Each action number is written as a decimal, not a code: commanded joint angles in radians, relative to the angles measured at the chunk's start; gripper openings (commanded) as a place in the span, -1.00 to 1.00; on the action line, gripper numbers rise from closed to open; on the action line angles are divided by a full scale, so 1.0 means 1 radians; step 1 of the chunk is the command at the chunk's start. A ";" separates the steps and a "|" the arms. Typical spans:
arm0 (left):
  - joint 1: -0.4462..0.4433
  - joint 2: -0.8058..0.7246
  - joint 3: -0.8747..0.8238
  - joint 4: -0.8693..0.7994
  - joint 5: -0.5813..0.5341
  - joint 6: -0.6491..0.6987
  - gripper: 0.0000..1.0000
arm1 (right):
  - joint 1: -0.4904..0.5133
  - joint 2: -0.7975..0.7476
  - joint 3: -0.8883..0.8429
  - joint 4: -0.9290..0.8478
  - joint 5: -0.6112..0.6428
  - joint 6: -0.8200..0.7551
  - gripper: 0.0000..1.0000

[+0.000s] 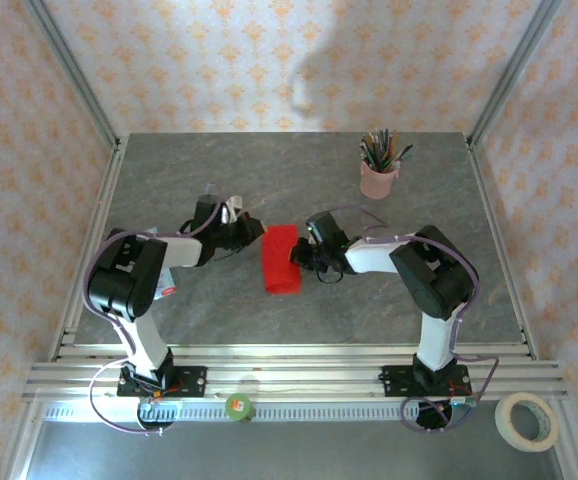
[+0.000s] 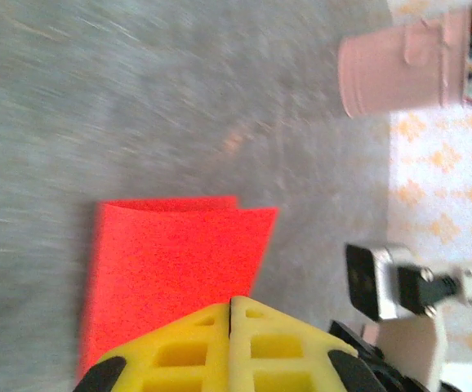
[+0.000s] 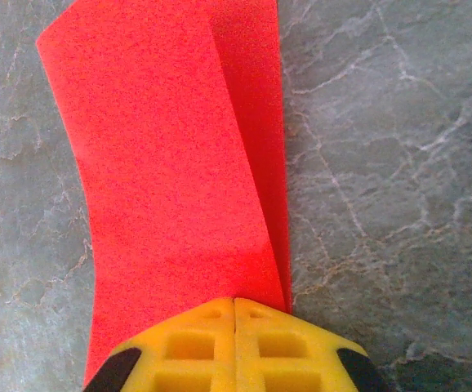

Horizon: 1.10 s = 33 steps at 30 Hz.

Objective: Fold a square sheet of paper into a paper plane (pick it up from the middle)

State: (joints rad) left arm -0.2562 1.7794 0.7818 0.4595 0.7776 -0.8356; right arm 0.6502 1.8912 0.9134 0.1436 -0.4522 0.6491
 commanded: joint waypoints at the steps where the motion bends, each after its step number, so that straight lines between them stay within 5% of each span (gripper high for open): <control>1: -0.054 0.035 0.035 0.050 -0.016 -0.027 -1.00 | -0.018 0.147 -0.093 -0.332 0.230 -0.025 -1.00; 10: -0.062 0.188 0.144 0.003 -0.056 -0.034 -1.00 | -0.017 0.151 -0.096 -0.331 0.233 -0.027 -1.00; 19: 0.047 0.243 0.124 0.004 -0.077 -0.021 -1.00 | -0.018 0.157 -0.108 -0.327 0.240 -0.031 -1.00; 27: 0.133 0.223 0.164 -0.119 -0.118 0.036 -1.00 | -0.018 0.155 -0.117 -0.318 0.248 -0.023 -1.00; 33: 0.111 0.048 0.129 -0.161 -0.068 0.018 -1.00 | -0.017 0.147 -0.101 -0.322 0.245 -0.023 -1.00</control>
State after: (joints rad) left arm -0.1490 1.9408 0.9268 0.3447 0.7303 -0.8364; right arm 0.6521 1.8935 0.9089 0.1497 -0.4458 0.6491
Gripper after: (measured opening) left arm 0.062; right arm 0.040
